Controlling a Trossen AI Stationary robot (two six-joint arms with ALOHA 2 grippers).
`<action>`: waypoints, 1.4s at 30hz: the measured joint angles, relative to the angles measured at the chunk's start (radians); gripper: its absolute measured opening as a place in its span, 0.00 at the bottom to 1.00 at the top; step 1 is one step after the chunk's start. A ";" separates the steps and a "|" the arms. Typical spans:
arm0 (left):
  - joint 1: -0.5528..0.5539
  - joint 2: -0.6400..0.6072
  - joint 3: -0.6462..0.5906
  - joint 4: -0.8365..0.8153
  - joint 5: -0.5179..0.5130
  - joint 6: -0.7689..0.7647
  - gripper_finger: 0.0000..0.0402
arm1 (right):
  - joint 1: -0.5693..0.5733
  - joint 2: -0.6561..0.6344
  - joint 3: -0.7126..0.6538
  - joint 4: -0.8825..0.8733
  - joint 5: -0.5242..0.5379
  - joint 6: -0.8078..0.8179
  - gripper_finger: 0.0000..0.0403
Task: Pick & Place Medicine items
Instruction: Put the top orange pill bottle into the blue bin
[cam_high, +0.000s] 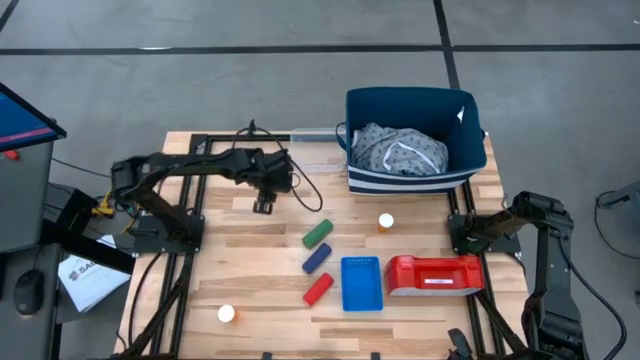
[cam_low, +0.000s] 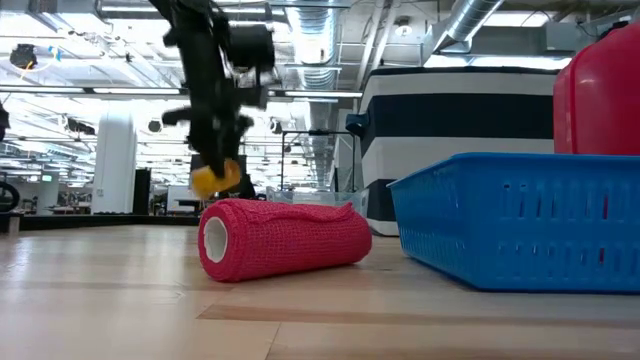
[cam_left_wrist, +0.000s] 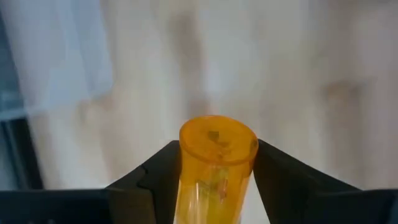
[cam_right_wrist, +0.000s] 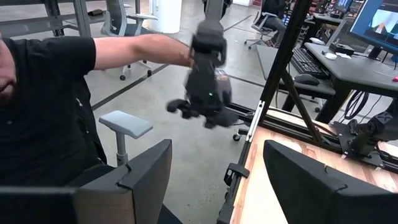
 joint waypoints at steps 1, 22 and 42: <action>-0.027 -0.022 0.000 0.012 0.015 -0.024 0.42 | 0.000 0.000 0.000 0.000 0.000 0.000 0.62; -0.593 0.088 0.001 0.722 -0.047 -0.249 0.42 | 0.027 0.000 -0.001 -0.017 0.002 0.000 0.62; -0.581 0.455 0.000 1.486 0.035 -0.357 0.42 | 0.046 0.007 -0.001 -0.033 0.002 0.015 0.62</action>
